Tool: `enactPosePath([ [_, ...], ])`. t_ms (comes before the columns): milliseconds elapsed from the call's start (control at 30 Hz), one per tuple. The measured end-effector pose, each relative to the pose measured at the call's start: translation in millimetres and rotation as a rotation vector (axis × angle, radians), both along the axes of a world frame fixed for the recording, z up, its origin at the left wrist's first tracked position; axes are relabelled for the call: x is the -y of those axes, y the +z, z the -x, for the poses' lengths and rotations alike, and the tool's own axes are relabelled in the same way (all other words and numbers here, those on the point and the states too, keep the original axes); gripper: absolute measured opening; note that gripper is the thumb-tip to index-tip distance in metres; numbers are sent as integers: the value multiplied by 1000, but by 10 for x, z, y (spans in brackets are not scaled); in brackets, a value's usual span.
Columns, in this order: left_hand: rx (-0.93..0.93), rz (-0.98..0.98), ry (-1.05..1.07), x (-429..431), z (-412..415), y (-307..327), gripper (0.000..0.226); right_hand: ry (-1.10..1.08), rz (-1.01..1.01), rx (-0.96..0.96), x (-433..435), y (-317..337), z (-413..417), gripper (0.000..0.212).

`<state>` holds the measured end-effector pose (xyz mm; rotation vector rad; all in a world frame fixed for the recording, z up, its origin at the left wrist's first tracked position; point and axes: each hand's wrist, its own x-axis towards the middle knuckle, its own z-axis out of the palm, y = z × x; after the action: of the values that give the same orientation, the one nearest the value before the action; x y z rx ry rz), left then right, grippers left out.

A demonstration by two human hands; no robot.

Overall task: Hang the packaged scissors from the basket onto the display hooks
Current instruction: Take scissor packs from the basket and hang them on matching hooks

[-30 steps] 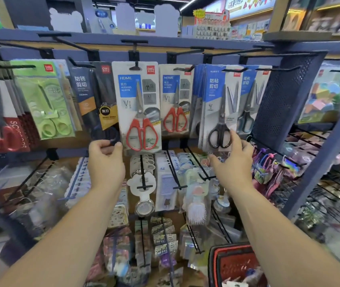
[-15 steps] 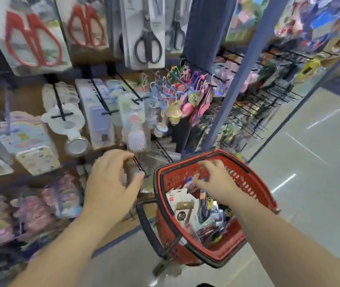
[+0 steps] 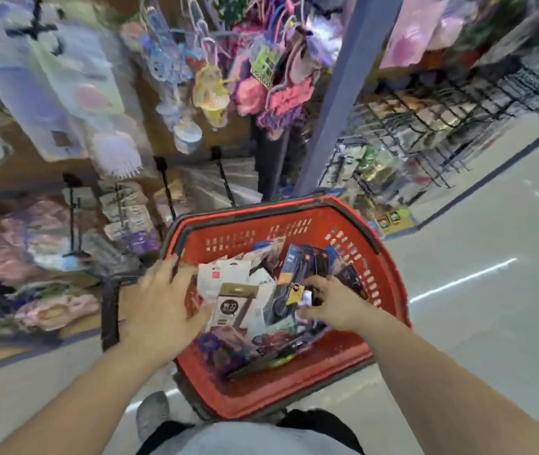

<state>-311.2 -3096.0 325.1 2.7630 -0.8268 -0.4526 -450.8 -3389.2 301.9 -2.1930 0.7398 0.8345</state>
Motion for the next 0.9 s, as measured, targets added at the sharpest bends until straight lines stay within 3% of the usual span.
enactPosePath([
  [133,0,-75,38,324,234,-100,81,148,48,-60,508,-356,-149,80],
  [267,-60,-131,-25,818,299,-271,72,187,310,-45,867,-730,-275,93],
  [500,-415,-80,-94,1922,122,-970,85,-234,242,112,989,-959,-88,93],
  [700,-518,-124,-35,2326,68,-1699,100,-216,226,-50,1090,-1099,72,70],
  [800,-599,-85,85,2416,54,-1926,104,-227,214,-117,1079,-1224,32,44],
  [900,-647,23,249,2466,68,-2079,93,-239,233,-162,1042,-1385,34,28],
])
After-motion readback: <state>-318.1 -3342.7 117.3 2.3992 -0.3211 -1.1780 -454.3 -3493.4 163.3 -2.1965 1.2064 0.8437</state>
